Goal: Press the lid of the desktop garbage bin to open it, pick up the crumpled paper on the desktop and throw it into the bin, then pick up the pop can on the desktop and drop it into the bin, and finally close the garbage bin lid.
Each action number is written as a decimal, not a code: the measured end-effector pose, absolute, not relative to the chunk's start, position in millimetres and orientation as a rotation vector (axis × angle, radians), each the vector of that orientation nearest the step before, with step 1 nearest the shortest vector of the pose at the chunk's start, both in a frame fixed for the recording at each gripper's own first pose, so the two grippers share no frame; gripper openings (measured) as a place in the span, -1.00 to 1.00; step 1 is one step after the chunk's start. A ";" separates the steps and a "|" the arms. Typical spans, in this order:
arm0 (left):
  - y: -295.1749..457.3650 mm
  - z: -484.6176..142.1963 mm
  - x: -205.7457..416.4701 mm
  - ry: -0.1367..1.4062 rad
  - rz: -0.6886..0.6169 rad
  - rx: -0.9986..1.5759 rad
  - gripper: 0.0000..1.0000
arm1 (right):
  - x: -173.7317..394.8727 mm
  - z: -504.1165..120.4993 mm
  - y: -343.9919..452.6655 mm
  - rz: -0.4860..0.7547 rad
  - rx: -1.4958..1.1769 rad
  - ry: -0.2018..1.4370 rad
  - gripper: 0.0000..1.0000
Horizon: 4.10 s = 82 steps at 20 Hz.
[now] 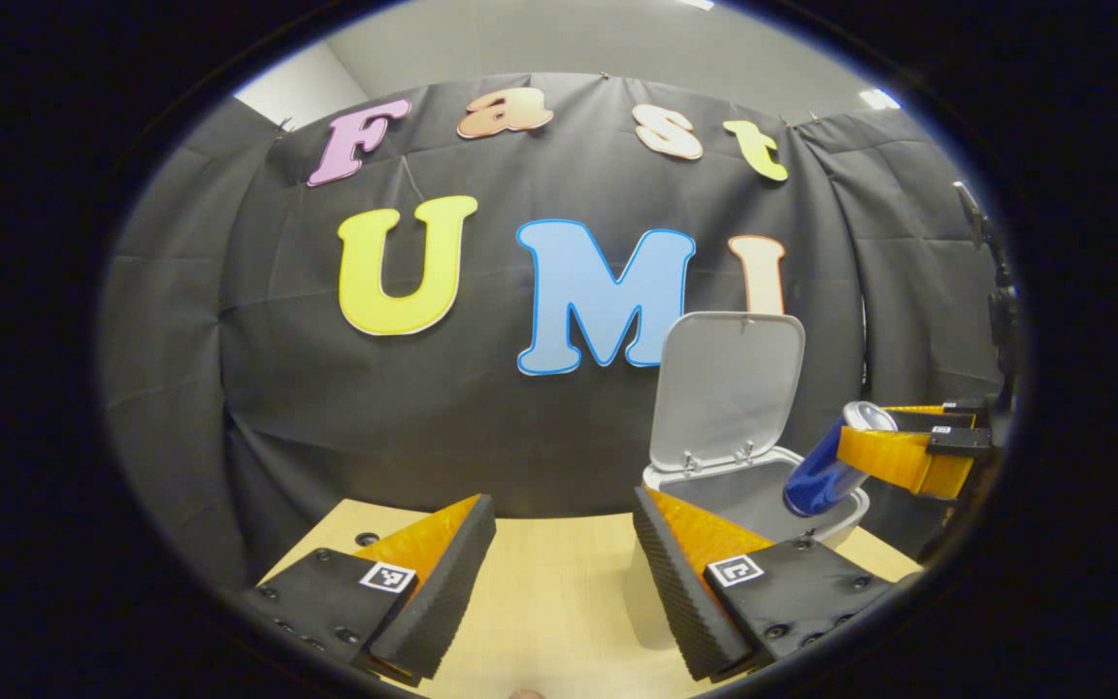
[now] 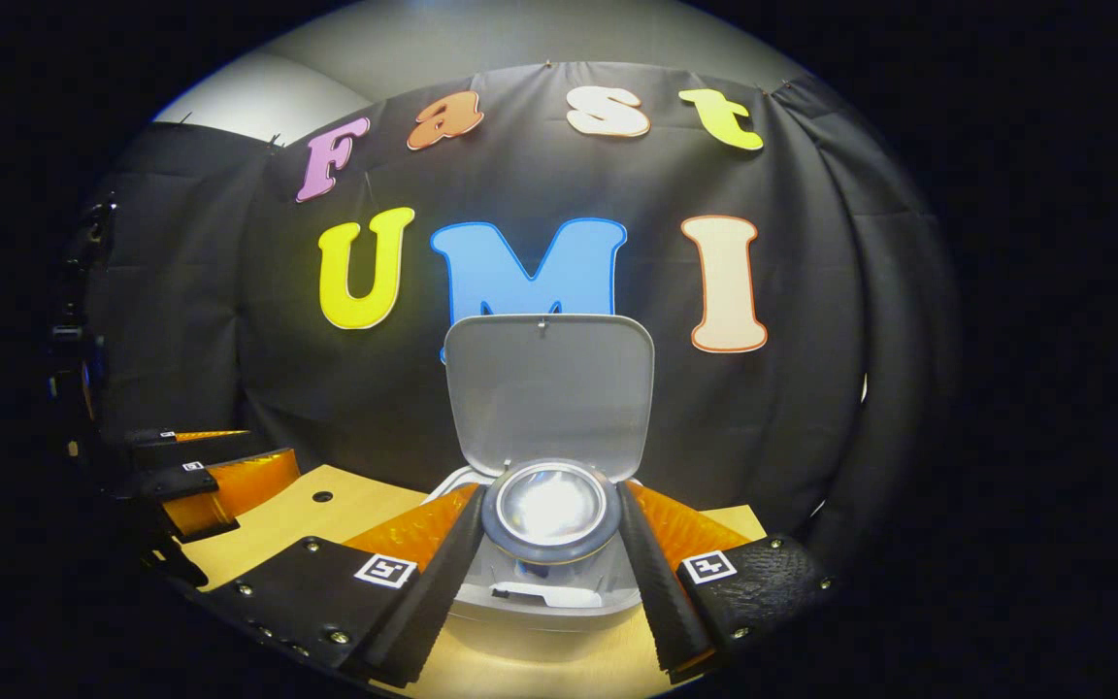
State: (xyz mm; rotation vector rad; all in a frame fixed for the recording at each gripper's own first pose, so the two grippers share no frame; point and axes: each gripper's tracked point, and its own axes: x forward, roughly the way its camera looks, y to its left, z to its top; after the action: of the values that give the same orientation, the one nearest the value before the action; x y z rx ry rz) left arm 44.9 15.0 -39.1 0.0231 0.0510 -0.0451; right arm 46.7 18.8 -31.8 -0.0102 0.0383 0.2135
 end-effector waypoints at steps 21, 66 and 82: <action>20.7 -43.1 49.5 0.064 -0.027 0.015 0.87 | 78.1 33.3 14.2 0.185 0.010 -0.090 0.92; 25.1 -41.6 47.5 0.072 -0.015 -0.015 0.87 | 82.7 26.1 24.6 0.180 0.034 0.006 0.92; 12.0 -30.5 22.1 0.048 -0.020 -0.040 0.90 | 58.3 -92.5 29.9 0.209 -0.024 0.274 0.93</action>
State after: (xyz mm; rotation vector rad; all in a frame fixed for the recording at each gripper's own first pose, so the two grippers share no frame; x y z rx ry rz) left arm 22.1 12.0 -30.5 -0.0403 0.0484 -0.0199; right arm 58.3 29.9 -92.5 -0.0237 0.2742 0.2092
